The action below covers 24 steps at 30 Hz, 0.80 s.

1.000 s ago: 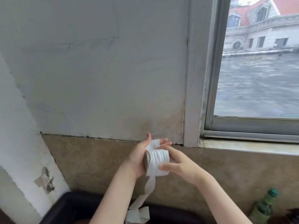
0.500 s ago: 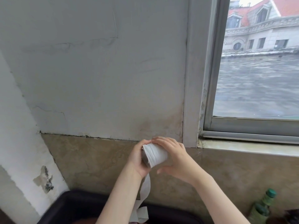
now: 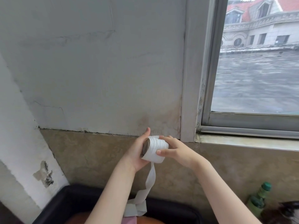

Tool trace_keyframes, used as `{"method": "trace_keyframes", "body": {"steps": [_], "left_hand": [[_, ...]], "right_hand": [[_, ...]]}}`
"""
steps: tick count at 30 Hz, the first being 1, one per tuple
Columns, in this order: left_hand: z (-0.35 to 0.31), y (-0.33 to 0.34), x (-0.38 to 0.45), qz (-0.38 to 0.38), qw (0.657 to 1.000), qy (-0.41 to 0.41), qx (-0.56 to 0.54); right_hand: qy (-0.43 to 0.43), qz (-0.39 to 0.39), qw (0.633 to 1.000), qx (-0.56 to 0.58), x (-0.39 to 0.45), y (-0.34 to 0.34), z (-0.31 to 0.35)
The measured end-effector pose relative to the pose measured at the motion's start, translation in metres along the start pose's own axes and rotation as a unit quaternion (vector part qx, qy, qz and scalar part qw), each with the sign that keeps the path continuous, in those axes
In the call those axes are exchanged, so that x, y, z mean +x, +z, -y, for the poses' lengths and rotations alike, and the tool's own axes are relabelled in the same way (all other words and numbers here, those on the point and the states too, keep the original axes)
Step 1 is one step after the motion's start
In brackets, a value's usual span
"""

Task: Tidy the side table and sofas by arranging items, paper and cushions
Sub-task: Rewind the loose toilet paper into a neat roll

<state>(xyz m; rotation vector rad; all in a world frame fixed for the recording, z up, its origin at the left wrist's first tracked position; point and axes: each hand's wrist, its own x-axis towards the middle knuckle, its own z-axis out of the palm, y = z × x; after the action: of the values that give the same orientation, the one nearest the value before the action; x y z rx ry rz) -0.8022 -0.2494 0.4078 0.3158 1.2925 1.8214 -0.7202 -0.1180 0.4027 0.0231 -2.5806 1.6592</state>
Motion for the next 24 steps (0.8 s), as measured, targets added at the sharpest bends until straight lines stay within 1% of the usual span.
{"method": "trace_keyframes", "body": {"steps": [2, 5, 9, 13, 15, 17, 21, 24], "left_hand": [[0.002, -0.001, -0.001, 0.009, 1.0, 0.002, 0.019], [0.006, -0.003, -0.002, 0.007, 0.999, -0.004, 0.031], [0.011, -0.006, 0.001, -0.021, 0.999, -0.015, -0.022], [0.014, -0.012, 0.005, -0.038, 0.998, -0.007, -0.056], [0.014, -0.012, 0.005, -0.034, 0.997, -0.008, -0.062], [0.015, -0.009, 0.004, -0.027, 0.999, -0.016, -0.043], [0.016, -0.005, 0.002, 0.002, 0.999, -0.024, -0.024], [0.016, -0.004, -0.001, 0.028, 0.998, 0.002, -0.06]], "right_hand": [[0.008, 0.036, 0.999, 0.032, 0.001, -0.002, -0.001], [0.028, 0.071, 0.996, 0.041, 0.001, -0.005, -0.002], [0.027, 0.076, 0.996, 0.042, 0.001, -0.008, -0.005], [0.014, 0.094, 0.993, 0.075, -0.003, -0.011, -0.002], [0.007, 0.104, 0.992, 0.076, -0.005, -0.013, 0.0], [0.003, 0.101, 0.994, 0.05, -0.003, -0.014, -0.001], [0.019, 0.118, 0.993, 0.007, -0.002, -0.014, -0.002], [0.011, 0.088, 0.996, 0.013, -0.002, -0.015, 0.0]]}}
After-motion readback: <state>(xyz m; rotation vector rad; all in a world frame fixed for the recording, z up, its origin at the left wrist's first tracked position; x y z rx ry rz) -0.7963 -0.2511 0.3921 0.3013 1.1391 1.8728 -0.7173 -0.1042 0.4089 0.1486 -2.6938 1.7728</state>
